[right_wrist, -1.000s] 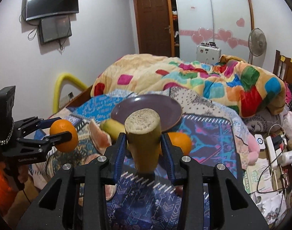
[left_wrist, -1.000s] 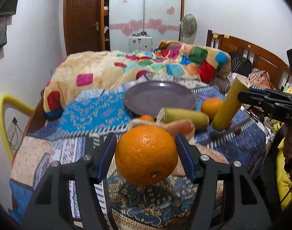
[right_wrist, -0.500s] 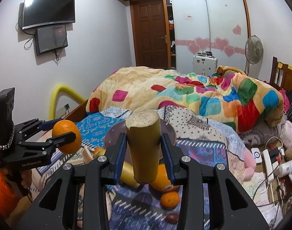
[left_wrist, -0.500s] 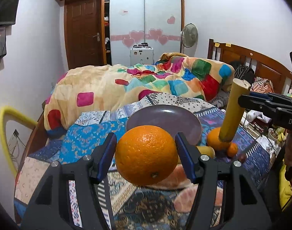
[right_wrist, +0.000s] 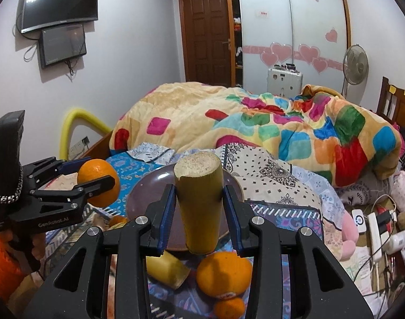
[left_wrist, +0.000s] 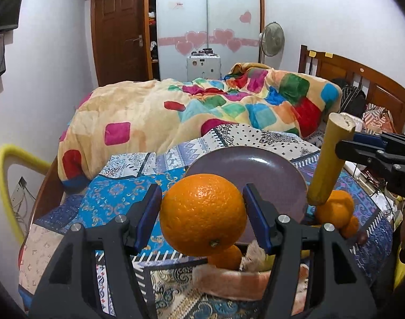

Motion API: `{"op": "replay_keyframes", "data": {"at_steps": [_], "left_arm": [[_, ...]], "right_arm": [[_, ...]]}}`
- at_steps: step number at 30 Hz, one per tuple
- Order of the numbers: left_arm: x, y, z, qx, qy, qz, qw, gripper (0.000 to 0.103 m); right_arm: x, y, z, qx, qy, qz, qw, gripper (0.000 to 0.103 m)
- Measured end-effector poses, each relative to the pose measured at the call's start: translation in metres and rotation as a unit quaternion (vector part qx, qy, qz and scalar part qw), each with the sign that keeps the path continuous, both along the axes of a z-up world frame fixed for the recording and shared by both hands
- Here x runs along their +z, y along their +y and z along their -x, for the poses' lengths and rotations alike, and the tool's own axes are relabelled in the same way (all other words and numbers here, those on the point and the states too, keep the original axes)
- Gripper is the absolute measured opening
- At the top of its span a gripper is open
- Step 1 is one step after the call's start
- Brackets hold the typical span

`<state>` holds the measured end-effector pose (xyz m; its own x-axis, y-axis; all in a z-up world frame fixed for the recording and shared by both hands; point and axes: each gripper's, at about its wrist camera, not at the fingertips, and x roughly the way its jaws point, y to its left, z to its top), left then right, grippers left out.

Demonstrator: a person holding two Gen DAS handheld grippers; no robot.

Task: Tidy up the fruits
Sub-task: 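Lower the orange onto the plate with left gripper while right gripper lays the banana beside it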

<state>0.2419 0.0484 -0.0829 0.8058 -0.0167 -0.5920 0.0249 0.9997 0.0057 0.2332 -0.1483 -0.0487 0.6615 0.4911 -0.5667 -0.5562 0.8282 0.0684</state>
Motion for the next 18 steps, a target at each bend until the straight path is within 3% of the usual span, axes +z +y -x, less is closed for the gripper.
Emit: {"op": "replay_keyframes", "data": {"at_steps": [9, 18], "left_arm": [[-0.018, 0.002, -0.036, -0.002, 0.038, 0.009, 0.9992, 0.063], [-0.028, -0.003, -0.062, -0.004, 0.065, -0.003, 0.9979, 0.062]], "right_arm": [[-0.020, 0.017, -0.033, 0.006, 0.042, 0.015, 0.999, 0.033], [-0.023, 0.033, -0.058, 0.002, 0.045, 0.024, 0.999, 0.033]]}}
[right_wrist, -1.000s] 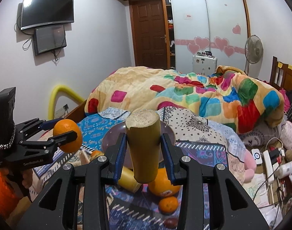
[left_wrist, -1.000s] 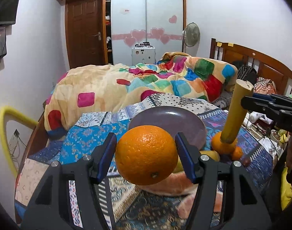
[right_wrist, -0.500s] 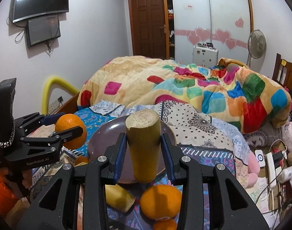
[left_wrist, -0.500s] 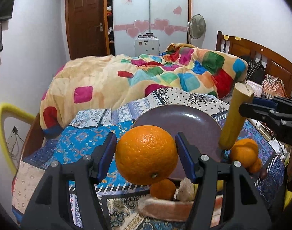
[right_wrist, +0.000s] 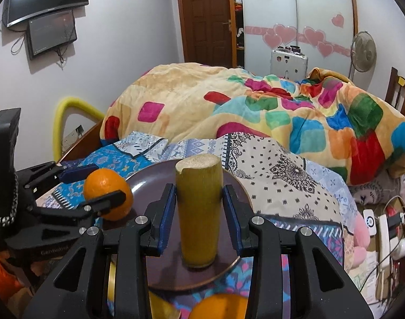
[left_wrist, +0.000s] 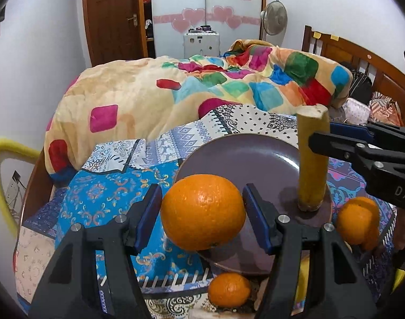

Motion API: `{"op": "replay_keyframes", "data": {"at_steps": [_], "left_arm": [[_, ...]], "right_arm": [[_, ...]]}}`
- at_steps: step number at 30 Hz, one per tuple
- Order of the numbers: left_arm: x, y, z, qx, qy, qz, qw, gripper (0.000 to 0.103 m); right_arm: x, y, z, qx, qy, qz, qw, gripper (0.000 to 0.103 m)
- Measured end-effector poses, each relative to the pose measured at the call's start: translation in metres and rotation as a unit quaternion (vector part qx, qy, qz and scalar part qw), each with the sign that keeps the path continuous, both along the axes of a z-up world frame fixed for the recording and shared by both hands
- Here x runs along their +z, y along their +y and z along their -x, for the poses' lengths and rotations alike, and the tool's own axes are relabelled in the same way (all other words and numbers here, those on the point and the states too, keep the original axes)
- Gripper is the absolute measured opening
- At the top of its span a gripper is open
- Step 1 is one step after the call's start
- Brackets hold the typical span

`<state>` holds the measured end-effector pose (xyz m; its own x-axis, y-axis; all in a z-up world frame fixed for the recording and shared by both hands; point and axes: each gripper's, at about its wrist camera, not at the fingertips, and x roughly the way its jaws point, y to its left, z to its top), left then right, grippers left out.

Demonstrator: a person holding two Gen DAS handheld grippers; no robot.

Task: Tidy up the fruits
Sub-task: 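Lower the orange onto the plate with left gripper while right gripper lays the banana beside it, then grasp a pink pomelo segment with the right gripper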

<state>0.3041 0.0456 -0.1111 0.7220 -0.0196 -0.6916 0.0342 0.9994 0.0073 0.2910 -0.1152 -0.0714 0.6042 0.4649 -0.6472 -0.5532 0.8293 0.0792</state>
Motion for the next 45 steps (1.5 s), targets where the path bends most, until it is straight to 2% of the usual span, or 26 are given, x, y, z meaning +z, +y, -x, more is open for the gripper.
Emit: {"op": "replay_keyframes", "data": {"at_steps": [2, 4, 8, 14, 22, 27, 35, 39, 43, 45], "left_arm": [[-0.001, -0.001, -0.005, 0.001, 0.003, -0.005, 1.0000, 0.061], [0.003, -0.003, -0.007, -0.001, -0.004, -0.009, 0.9999, 0.054], [0.017, -0.013, -0.006, -0.014, -0.031, -0.025, 0.9991, 0.054], [0.015, -0.016, -0.008, -0.017, -0.025, -0.030, 0.9991, 0.054], [0.011, -0.011, 0.001, -0.001, -0.017, -0.023, 0.9996, 0.054], [0.019, -0.010, 0.016, 0.000, -0.023, -0.023, 0.9995, 0.054], [0.034, -0.011, 0.055, -0.004, -0.040, -0.019, 0.9990, 0.069], [0.033, -0.014, 0.074, -0.010, -0.030, -0.016, 0.9994, 0.073], [0.028, -0.015, 0.094, -0.007, -0.022, -0.011, 0.9997, 0.084], [0.022, -0.017, 0.105, -0.008, -0.013, -0.005, 0.9999, 0.086]], "right_arm": [[-0.002, 0.004, -0.006, -0.004, 0.003, 0.006, 1.000, 0.033], [-0.004, 0.006, -0.011, -0.008, 0.007, 0.016, 1.000, 0.033], [-0.011, 0.010, -0.021, -0.007, 0.026, 0.030, 0.999, 0.033], [-0.015, 0.009, -0.021, -0.005, 0.034, 0.033, 0.999, 0.033], [-0.009, -0.001, -0.010, -0.007, 0.023, 0.024, 0.999, 0.033], [0.005, -0.010, 0.010, -0.011, -0.003, 0.023, 1.000, 0.033], [0.023, -0.034, 0.045, -0.019, -0.029, 0.007, 0.999, 0.040], [0.022, -0.044, 0.061, -0.021, -0.025, 0.001, 0.999, 0.043], [0.016, -0.052, 0.078, -0.023, -0.024, 0.005, 0.999, 0.045], [0.013, -0.057, 0.088, -0.026, -0.026, 0.007, 0.999, 0.046]]}}
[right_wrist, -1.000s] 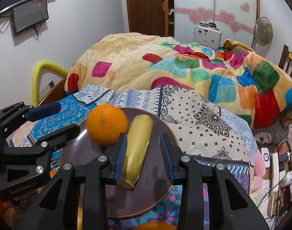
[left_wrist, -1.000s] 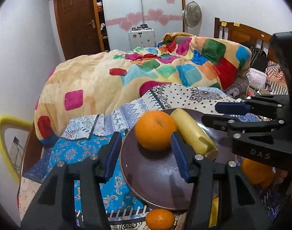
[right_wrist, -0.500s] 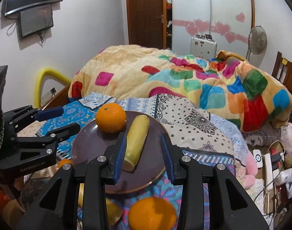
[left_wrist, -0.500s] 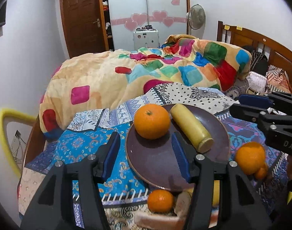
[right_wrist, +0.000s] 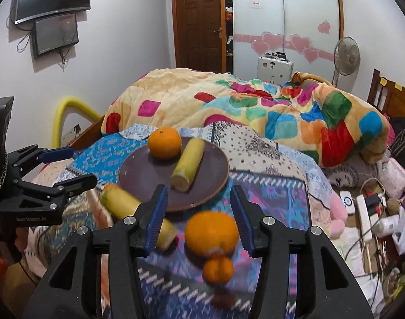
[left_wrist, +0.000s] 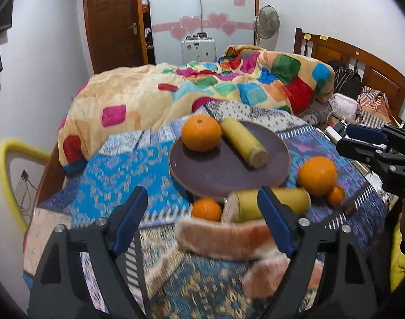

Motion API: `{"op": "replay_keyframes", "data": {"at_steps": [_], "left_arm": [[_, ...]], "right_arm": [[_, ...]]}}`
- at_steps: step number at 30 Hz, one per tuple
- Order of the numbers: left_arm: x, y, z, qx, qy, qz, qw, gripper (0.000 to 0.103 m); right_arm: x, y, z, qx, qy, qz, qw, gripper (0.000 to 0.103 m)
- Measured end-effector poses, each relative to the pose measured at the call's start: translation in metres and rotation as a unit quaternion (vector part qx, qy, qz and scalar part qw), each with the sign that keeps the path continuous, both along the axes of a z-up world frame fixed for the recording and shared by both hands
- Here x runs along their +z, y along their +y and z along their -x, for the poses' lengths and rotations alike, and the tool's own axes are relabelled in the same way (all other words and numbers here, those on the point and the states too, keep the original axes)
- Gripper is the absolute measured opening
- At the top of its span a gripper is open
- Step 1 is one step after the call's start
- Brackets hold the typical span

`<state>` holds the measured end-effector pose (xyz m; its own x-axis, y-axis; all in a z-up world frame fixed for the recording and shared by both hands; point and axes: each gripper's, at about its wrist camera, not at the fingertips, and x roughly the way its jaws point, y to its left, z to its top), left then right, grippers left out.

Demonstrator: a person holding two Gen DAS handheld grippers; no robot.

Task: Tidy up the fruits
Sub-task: 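Grasp a pink pomelo segment with the right gripper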

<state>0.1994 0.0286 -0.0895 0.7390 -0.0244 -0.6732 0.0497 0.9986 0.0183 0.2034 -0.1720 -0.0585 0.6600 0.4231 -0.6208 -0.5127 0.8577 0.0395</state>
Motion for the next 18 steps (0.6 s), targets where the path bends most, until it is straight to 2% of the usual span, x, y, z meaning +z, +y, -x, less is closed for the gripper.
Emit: {"op": "replay_keyframes", "data": {"at_steps": [4, 10, 18], "left_arm": [[-0.015, -0.004, 0.020, -0.005, 0.020, 0.008, 0.9998, 0.086], [-0.036, -0.003, 0.048, 0.008, 0.034, -0.010, 0.9993, 0.086], [-0.051, 0.018, 0.073, 0.039, 0.049, 0.018, 0.9979, 0.088]], "right_arm": [[-0.008, -0.005, 0.018, 0.003, 0.004, 0.000, 1.000, 0.050], [-0.023, 0.005, 0.049, 0.029, 0.007, 0.007, 1.000, 0.059], [-0.061, 0.039, 0.066, 0.070, 0.035, 0.011, 0.997, 0.061]]}}
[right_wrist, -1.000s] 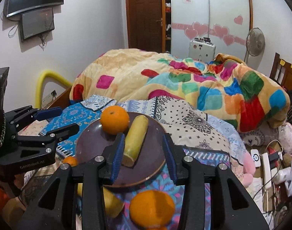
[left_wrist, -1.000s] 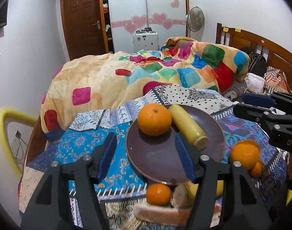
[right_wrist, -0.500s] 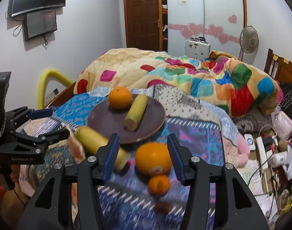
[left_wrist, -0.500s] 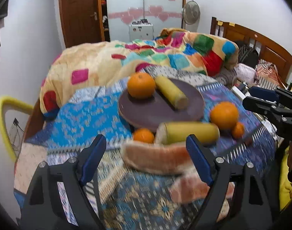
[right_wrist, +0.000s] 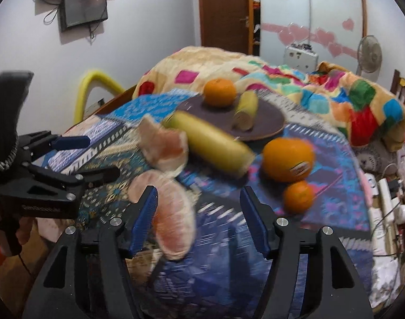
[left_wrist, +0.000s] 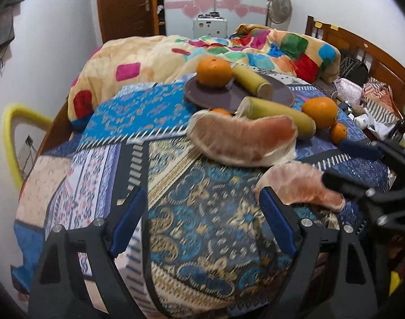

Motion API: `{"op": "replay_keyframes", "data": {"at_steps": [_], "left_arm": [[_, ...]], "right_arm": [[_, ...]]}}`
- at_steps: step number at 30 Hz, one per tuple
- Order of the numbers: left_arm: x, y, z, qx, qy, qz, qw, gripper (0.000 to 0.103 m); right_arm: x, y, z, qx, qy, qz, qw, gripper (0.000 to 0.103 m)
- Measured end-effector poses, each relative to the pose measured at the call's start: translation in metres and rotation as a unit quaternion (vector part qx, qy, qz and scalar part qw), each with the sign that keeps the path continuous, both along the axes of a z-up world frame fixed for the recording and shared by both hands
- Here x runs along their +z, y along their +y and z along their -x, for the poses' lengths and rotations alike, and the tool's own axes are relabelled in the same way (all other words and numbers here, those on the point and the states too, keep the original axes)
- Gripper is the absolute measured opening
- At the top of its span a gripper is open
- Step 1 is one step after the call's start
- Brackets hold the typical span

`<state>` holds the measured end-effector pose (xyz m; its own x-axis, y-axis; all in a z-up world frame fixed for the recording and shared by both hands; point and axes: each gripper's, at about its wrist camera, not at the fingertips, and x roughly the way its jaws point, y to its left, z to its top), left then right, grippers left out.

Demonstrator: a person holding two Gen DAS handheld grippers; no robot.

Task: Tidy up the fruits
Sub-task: 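Grasp a pink pomelo segment with the right gripper, then grasp another pomelo segment with left gripper while right gripper holds its segment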

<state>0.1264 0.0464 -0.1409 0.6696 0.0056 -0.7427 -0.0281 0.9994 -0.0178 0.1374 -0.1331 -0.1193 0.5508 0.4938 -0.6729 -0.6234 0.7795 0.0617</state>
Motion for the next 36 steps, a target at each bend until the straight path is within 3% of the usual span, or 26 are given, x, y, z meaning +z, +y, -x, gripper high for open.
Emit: {"op": "replay_keyframes", "data": {"at_steps": [4, 11, 13, 14, 17, 27, 36], "left_arm": [[-0.006, 0.011, 0.006, 0.012, 0.010, 0.006, 0.9999, 0.089], [-0.013, 0.017, 0.012, 0.023, 0.023, 0.006, 0.9995, 0.089], [-0.013, 0.015, 0.010, 0.022, 0.025, 0.003, 0.9995, 0.089], [-0.013, 0.014, 0.010, 0.020, 0.025, 0.001, 0.9995, 0.089], [-0.012, 0.006, 0.009, 0.012, 0.024, -0.003, 0.9996, 0.089], [0.004, -0.033, -0.011, -0.014, 0.001, -0.004, 0.9999, 0.092], [0.002, -0.063, -0.052, 0.002, 0.004, -0.015, 0.9999, 0.092]], "right_arm": [[-0.016, 0.014, -0.005, 0.013, 0.022, 0.005, 1.000, 0.061], [-0.021, 0.020, -0.001, 0.032, 0.017, 0.011, 0.999, 0.065], [-0.021, 0.017, 0.002, 0.040, 0.017, 0.010, 0.999, 0.057], [-0.021, 0.017, 0.004, 0.044, 0.015, 0.011, 0.999, 0.048], [-0.019, 0.012, 0.008, 0.042, 0.013, 0.010, 0.999, 0.043], [-0.016, -0.035, -0.001, -0.036, 0.005, -0.008, 0.999, 0.041], [-0.021, -0.045, -0.001, -0.040, 0.001, -0.020, 0.999, 0.041]]}}
